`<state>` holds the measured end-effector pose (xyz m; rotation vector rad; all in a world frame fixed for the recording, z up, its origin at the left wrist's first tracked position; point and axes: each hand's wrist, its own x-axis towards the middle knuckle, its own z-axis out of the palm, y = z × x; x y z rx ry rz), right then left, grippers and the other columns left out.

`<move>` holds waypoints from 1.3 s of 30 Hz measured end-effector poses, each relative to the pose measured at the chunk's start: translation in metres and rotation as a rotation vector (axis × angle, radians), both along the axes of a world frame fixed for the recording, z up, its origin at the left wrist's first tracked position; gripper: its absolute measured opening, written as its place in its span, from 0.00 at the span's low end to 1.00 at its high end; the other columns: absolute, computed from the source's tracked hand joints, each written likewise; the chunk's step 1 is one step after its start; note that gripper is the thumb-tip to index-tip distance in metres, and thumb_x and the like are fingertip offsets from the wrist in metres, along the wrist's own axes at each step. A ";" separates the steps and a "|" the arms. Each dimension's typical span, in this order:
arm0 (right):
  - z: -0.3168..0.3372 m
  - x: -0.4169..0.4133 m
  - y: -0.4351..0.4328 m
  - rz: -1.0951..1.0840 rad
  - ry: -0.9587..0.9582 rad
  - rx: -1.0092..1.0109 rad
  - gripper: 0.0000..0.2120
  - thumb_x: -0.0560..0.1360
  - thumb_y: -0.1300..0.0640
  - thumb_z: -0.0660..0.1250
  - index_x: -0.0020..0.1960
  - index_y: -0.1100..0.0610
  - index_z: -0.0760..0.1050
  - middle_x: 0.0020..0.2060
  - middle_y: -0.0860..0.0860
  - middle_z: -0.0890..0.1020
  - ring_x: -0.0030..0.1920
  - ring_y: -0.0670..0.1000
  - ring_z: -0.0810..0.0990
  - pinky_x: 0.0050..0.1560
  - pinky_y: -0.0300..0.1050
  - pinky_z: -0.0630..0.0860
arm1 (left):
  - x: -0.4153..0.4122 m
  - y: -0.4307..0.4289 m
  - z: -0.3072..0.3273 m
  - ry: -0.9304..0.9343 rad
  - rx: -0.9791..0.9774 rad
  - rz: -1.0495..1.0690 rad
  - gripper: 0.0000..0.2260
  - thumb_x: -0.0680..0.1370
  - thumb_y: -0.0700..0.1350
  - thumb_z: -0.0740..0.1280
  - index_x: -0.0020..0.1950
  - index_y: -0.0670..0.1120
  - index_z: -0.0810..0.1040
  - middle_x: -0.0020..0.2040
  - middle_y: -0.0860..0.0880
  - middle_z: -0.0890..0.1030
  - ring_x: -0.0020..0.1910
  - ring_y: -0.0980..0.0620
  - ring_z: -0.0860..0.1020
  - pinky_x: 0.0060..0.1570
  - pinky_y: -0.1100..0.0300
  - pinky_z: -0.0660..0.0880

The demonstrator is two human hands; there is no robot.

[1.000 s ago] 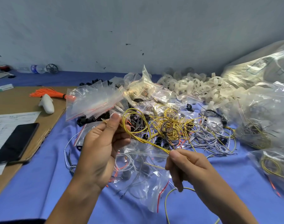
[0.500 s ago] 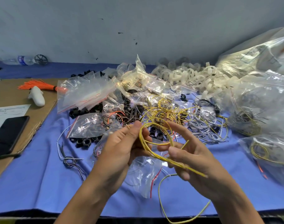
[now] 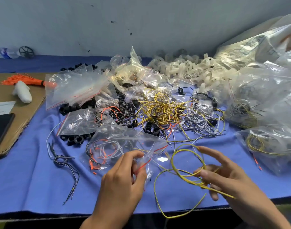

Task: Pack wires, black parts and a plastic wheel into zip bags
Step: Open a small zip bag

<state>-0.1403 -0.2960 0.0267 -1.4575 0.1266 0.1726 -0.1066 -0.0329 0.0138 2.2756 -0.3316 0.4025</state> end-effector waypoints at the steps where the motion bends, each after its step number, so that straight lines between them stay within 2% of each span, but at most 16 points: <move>1: -0.001 0.001 0.006 0.011 -0.002 -0.024 0.25 0.69 0.62 0.73 0.64 0.45 0.77 0.42 0.65 0.81 0.35 0.55 0.77 0.27 0.45 0.73 | 0.000 0.000 0.001 -0.002 -0.005 -0.001 0.11 0.73 0.50 0.69 0.54 0.59 0.74 0.39 0.66 0.73 0.33 0.66 0.71 0.37 0.76 0.65; 6: -0.007 0.013 0.053 0.127 -0.010 -0.073 0.22 0.72 0.61 0.73 0.63 0.44 0.78 0.41 0.64 0.81 0.38 0.57 0.82 0.31 0.48 0.77 | -0.005 -0.004 0.004 -0.033 0.083 -0.056 0.09 0.78 0.55 0.63 0.56 0.57 0.78 0.41 0.60 0.74 0.35 0.61 0.74 0.37 0.66 0.70; 12: -0.016 0.041 0.127 0.266 0.006 0.016 0.23 0.75 0.75 0.59 0.68 0.62 0.69 0.47 0.65 0.82 0.48 0.52 0.79 0.51 0.47 0.76 | -0.011 -0.004 0.011 -0.110 0.154 -0.133 0.13 0.79 0.51 0.61 0.61 0.55 0.79 0.47 0.54 0.79 0.41 0.53 0.80 0.39 0.59 0.75; 15: -0.018 0.061 0.149 0.254 0.049 0.299 0.23 0.77 0.74 0.57 0.70 0.60 0.68 0.57 0.68 0.79 0.55 0.60 0.79 0.61 0.54 0.73 | -0.010 0.004 0.016 -0.131 0.109 -0.138 0.13 0.80 0.51 0.61 0.62 0.54 0.79 0.50 0.54 0.80 0.47 0.52 0.81 0.45 0.57 0.76; 17: -0.011 0.066 0.158 0.267 0.077 0.511 0.22 0.76 0.70 0.64 0.69 0.64 0.68 0.57 0.68 0.80 0.55 0.59 0.81 0.58 0.49 0.77 | -0.010 0.008 0.019 -0.151 0.098 -0.140 0.13 0.80 0.50 0.62 0.62 0.54 0.78 0.49 0.54 0.79 0.47 0.52 0.80 0.45 0.58 0.76; 19: -0.016 0.077 0.164 0.162 0.213 0.528 0.23 0.71 0.68 0.73 0.64 0.66 0.72 0.40 0.61 0.85 0.38 0.47 0.86 0.36 0.37 0.80 | -0.010 0.010 0.022 -0.148 0.086 -0.142 0.13 0.80 0.50 0.62 0.63 0.54 0.79 0.49 0.55 0.79 0.47 0.53 0.80 0.45 0.59 0.75; 20: -0.017 0.083 0.167 0.075 0.250 0.462 0.20 0.74 0.70 0.69 0.65 0.64 0.71 0.38 0.59 0.84 0.33 0.44 0.85 0.33 0.36 0.79 | -0.009 0.011 0.022 -0.140 0.077 -0.142 0.13 0.80 0.51 0.62 0.63 0.54 0.79 0.49 0.55 0.79 0.47 0.53 0.80 0.45 0.59 0.75; 24: 0.001 0.107 0.200 0.171 0.111 0.090 0.18 0.78 0.75 0.57 0.66 0.64 0.68 0.59 0.65 0.77 0.53 0.52 0.77 0.58 0.51 0.74 | -0.008 0.015 0.019 -0.118 0.044 -0.126 0.13 0.80 0.51 0.62 0.63 0.55 0.79 0.51 0.56 0.79 0.48 0.54 0.80 0.45 0.58 0.76; 26: -0.002 0.093 0.195 0.241 -0.205 -0.222 0.19 0.79 0.74 0.58 0.69 0.66 0.67 0.55 0.61 0.78 0.45 0.48 0.78 0.52 0.43 0.75 | -0.007 0.019 0.014 -0.115 0.013 -0.097 0.13 0.81 0.52 0.61 0.63 0.56 0.78 0.51 0.56 0.79 0.48 0.53 0.80 0.44 0.58 0.76; 27: -0.005 0.086 0.184 0.237 -0.149 -0.187 0.19 0.79 0.73 0.58 0.69 0.63 0.68 0.52 0.59 0.79 0.41 0.46 0.78 0.49 0.36 0.74 | -0.007 0.020 0.011 -0.117 -0.009 -0.080 0.13 0.80 0.52 0.61 0.64 0.55 0.78 0.51 0.55 0.80 0.48 0.53 0.81 0.43 0.58 0.76; 28: -0.002 0.075 0.183 0.212 -0.197 0.182 0.21 0.79 0.73 0.59 0.69 0.58 0.69 0.46 0.57 0.79 0.39 0.47 0.76 0.48 0.32 0.74 | -0.007 0.020 0.008 -0.118 -0.035 -0.069 0.14 0.80 0.52 0.61 0.64 0.55 0.78 0.52 0.55 0.80 0.49 0.53 0.81 0.43 0.59 0.76; 30: -0.006 0.048 0.162 0.348 -0.382 -0.447 0.27 0.76 0.76 0.59 0.69 0.53 0.70 0.42 0.51 0.81 0.43 0.44 0.77 0.50 0.34 0.75 | -0.009 0.017 0.000 -0.114 -0.086 -0.079 0.15 0.81 0.51 0.61 0.65 0.53 0.78 0.53 0.54 0.81 0.50 0.53 0.82 0.45 0.60 0.76; 31: -0.023 0.041 0.143 0.303 -0.333 -0.605 0.27 0.75 0.76 0.60 0.67 0.53 0.73 0.47 0.47 0.84 0.49 0.42 0.79 0.54 0.37 0.76 | -0.010 0.015 -0.005 -0.116 -0.098 -0.087 0.15 0.81 0.51 0.61 0.65 0.52 0.78 0.52 0.54 0.81 0.49 0.53 0.82 0.45 0.61 0.77; 32: -0.019 0.038 0.129 0.214 -0.193 -0.411 0.23 0.74 0.76 0.61 0.61 0.55 0.78 0.49 0.48 0.85 0.52 0.43 0.80 0.56 0.41 0.77 | -0.010 0.012 -0.010 -0.118 -0.099 -0.091 0.14 0.81 0.50 0.61 0.65 0.52 0.79 0.51 0.54 0.81 0.47 0.53 0.82 0.43 0.61 0.77; 36: -0.008 0.035 0.081 0.009 0.011 -0.470 0.23 0.74 0.77 0.57 0.39 0.56 0.84 0.35 0.55 0.84 0.35 0.50 0.81 0.36 0.44 0.81 | -0.012 0.004 -0.032 -0.053 -0.154 -0.067 0.15 0.83 0.53 0.59 0.66 0.53 0.78 0.48 0.54 0.80 0.41 0.51 0.81 0.38 0.60 0.77; 39: -0.013 0.070 0.069 -0.168 -0.178 -0.810 0.18 0.75 0.70 0.62 0.42 0.48 0.82 0.37 0.45 0.84 0.34 0.45 0.80 0.36 0.38 0.76 | -0.015 0.002 -0.046 -0.014 -0.190 -0.038 0.17 0.84 0.56 0.55 0.68 0.55 0.76 0.49 0.55 0.80 0.42 0.51 0.81 0.38 0.59 0.77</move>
